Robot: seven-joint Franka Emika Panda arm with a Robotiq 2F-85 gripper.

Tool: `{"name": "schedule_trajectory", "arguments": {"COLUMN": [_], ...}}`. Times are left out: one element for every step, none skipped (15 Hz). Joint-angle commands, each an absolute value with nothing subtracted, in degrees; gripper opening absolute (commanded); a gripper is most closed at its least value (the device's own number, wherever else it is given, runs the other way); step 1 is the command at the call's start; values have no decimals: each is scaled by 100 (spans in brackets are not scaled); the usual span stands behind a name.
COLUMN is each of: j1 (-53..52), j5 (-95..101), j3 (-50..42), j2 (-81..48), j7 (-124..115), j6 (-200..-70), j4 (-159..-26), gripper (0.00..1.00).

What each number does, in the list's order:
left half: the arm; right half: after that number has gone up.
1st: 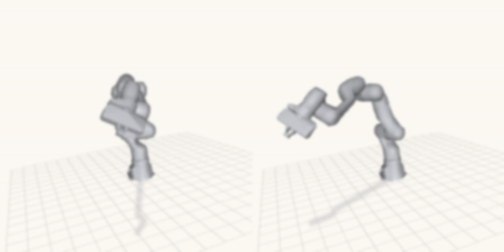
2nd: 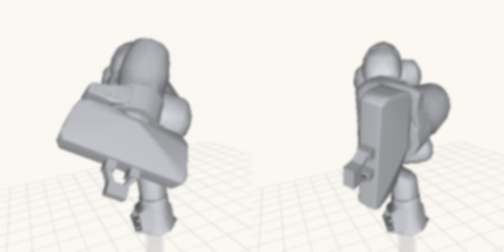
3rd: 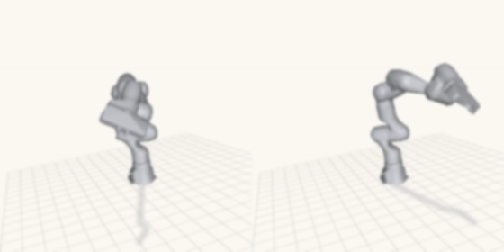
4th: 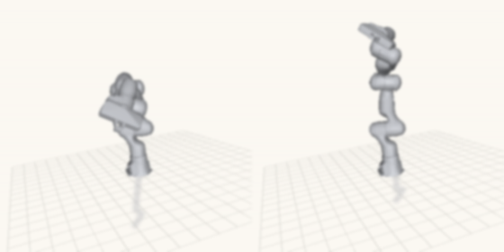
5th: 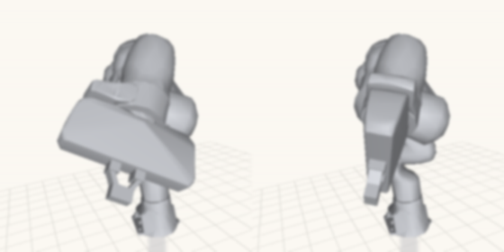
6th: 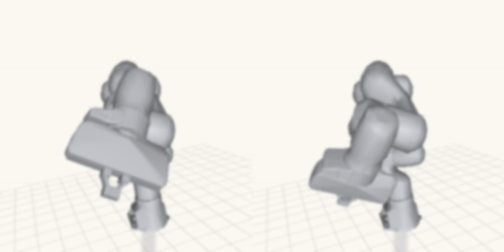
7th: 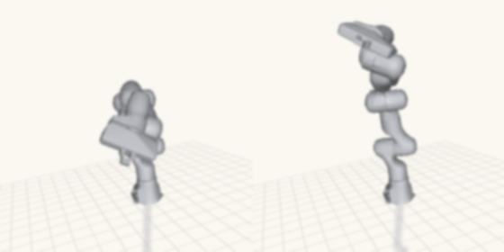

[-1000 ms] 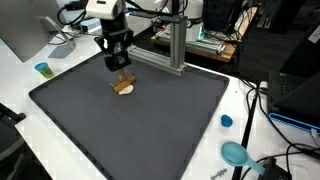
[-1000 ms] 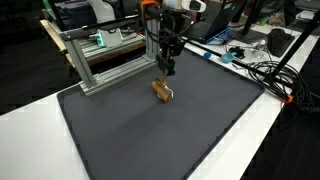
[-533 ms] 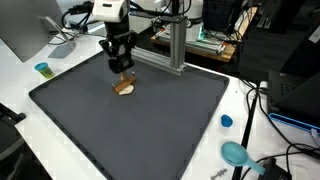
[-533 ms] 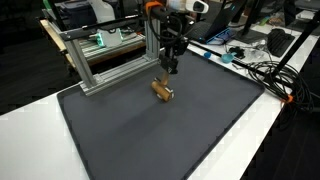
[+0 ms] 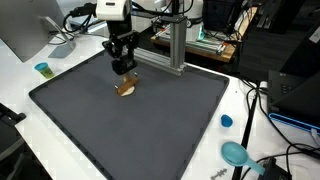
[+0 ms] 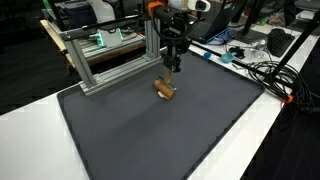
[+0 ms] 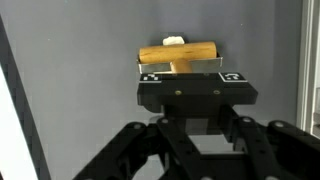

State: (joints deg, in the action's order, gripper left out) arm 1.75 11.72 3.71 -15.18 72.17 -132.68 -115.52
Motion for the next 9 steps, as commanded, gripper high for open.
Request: {"name": "schedule_trajectory", "arguments": {"j1": [238, 254, 276, 287, 302, 315, 319, 319, 321], "j5": [736, 654, 537, 447, 332, 220, 149, 95, 35], "j3": [503, 521, 549, 561, 579, 592, 592, 585, 582], "j2": [-1687, -1698, -1702, -1701, -1696, -1688, -1683, -1689, -1695], "j7": [7566, 7651, 7760, 7851, 7972, 8079, 8157, 8213, 8279], "j6": [-13324, -13293, -13272, -13255, -13242, -13222, -13213, -13216, -13208], "j4": [-11708, -11696, -11693, -11687, -11684, -11682, -11680, -11682, -11680], "gripper": [21, 21, 21, 21, 21, 21, 21, 21, 21]}}
